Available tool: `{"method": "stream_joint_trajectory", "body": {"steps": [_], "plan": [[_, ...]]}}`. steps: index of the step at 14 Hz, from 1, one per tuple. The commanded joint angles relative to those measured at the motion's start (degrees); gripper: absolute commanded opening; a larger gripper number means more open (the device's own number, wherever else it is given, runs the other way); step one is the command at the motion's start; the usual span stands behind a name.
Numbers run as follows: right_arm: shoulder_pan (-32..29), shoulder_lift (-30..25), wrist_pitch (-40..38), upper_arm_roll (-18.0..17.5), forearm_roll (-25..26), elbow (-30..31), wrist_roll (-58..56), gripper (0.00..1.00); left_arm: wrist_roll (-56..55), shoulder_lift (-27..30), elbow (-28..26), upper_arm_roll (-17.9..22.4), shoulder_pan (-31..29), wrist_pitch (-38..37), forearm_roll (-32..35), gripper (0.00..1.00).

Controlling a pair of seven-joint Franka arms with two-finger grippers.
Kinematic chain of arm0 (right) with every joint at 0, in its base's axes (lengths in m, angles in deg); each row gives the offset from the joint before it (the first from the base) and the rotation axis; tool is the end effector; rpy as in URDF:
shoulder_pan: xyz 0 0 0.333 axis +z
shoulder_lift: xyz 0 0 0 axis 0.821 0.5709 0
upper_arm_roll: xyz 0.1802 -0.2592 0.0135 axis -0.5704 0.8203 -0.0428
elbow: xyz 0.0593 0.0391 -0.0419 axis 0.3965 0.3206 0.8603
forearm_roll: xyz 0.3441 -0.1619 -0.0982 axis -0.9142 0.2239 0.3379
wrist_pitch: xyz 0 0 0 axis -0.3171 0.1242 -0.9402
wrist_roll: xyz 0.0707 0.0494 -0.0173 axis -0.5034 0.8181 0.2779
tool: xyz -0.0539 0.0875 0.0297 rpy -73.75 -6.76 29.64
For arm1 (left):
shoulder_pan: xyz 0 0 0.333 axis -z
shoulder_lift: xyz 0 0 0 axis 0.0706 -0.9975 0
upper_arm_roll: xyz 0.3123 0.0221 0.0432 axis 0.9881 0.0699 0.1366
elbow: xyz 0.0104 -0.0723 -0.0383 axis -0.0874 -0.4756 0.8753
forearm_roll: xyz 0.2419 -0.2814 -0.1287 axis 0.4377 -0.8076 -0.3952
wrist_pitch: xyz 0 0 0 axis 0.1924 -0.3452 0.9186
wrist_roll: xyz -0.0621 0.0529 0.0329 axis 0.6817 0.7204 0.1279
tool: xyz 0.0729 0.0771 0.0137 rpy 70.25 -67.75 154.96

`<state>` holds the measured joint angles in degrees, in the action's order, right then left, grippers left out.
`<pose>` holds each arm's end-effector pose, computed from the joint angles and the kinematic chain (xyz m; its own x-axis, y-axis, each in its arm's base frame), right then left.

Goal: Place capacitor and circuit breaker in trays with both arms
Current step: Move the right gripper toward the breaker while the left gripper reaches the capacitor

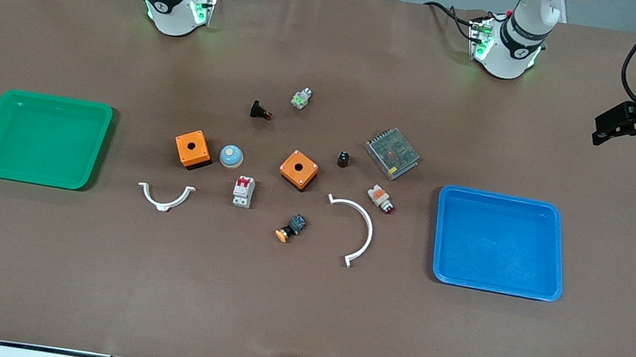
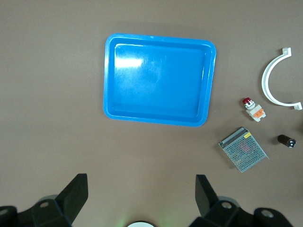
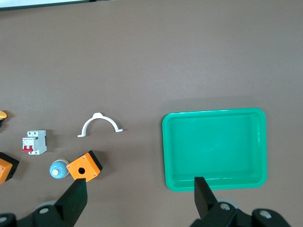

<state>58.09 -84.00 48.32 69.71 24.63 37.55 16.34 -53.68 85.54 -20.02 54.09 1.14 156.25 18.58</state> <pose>0.5717 -0.0668 0.6419 0.9946 -0.0837 0.0612 -0.0827 -0.9964 -0.0194 0.5263 -0.0479 0.6399 0.9989 0.0330 -0.0342 0.0322 -0.9992 -0.0238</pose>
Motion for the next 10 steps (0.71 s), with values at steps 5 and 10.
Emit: {"method": "stream_joint_trajectory", "body": {"steps": [5, 10], "plan": [[0.2, 0.3, -0.3, 0.0, 0.3, 0.0, 0.0, 1.0, 0.5, -2.9, 4.2, 0.0, -0.1, -1.5, 0.7, 1.0], [6.6, 0.1, -4.4, -0.1, 0.6, 0.4, 10.1, 1.0, -0.6, -7.2, 4.9, -0.3, 0.5, -1.4, 0.6, 1.0]]}}
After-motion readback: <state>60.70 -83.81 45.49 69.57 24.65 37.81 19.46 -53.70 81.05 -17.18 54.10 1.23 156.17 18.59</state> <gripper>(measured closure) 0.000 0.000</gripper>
